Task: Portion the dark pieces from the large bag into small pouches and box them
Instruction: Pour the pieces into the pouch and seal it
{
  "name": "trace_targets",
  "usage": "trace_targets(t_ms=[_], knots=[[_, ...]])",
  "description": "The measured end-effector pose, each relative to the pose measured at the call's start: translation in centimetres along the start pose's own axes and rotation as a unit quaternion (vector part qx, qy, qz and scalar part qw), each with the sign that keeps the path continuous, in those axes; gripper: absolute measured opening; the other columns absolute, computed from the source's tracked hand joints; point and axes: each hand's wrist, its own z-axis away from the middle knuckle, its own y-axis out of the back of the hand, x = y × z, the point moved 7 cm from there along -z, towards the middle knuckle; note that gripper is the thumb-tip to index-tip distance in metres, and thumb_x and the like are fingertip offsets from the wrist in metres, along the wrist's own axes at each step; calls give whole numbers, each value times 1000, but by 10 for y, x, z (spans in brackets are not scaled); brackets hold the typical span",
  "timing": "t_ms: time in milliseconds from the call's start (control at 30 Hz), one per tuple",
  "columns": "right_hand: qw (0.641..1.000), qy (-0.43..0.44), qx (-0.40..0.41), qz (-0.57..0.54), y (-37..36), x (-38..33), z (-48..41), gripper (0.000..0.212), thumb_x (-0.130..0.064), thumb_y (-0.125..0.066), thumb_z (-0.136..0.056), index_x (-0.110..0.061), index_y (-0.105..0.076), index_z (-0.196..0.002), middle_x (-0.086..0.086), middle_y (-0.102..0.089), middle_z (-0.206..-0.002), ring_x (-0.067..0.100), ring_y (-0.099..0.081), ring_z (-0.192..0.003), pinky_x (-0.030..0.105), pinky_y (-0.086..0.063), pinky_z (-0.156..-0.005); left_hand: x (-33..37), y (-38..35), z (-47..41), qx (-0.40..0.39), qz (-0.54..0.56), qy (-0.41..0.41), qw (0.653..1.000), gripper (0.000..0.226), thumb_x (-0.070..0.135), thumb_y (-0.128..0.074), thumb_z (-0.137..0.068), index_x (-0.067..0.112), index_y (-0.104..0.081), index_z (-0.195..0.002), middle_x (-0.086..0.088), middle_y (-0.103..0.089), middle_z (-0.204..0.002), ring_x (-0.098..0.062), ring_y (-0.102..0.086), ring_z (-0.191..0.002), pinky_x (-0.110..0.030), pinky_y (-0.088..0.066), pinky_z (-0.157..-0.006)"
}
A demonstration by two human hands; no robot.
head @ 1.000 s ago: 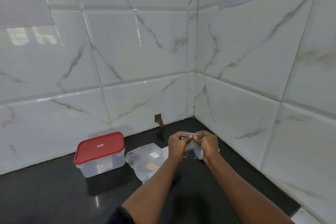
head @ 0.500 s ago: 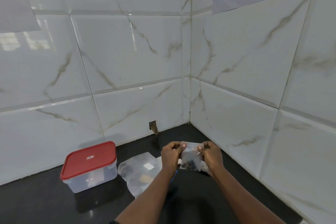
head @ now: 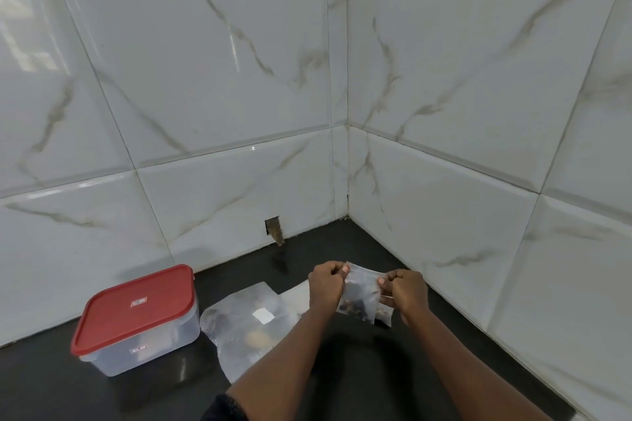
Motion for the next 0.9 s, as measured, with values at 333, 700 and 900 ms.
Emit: trace_targets(t_ms=[333,700,900], knots=[[982,-7,79,172,13,25,-26,23,6,-49,-76,-7,-68,-76,11,-64,-83,28,-61,-83,27,-48,-68,-24,-53,-7,-50,-138,22,989,17,9,-45,-89,15,-61,-88,-10,-66,-98,-26,-60,-92,-30,-45,-76],[974,15,96,205,19,46,-27,15,-5,-58,-86,-3,-71,-94,12,-67,-103,26,-61,-97,22,-40,-76,-36,-61,-13,-29,-186,8,982,23,31,-54,-92,16,-69,-104,-3,-69,-103,-18,-61,-93,-27,-46,-80],[950,174,151,210,12,18,-13,17,1,-61,-85,1,-66,-101,12,-55,-114,28,-51,-108,23,-37,-85,-23,-39,-16,11,-193,-20,981,24,24,-53,-92,16,-67,-109,-3,-66,-111,-20,-59,-102,-26,-43,-86]])
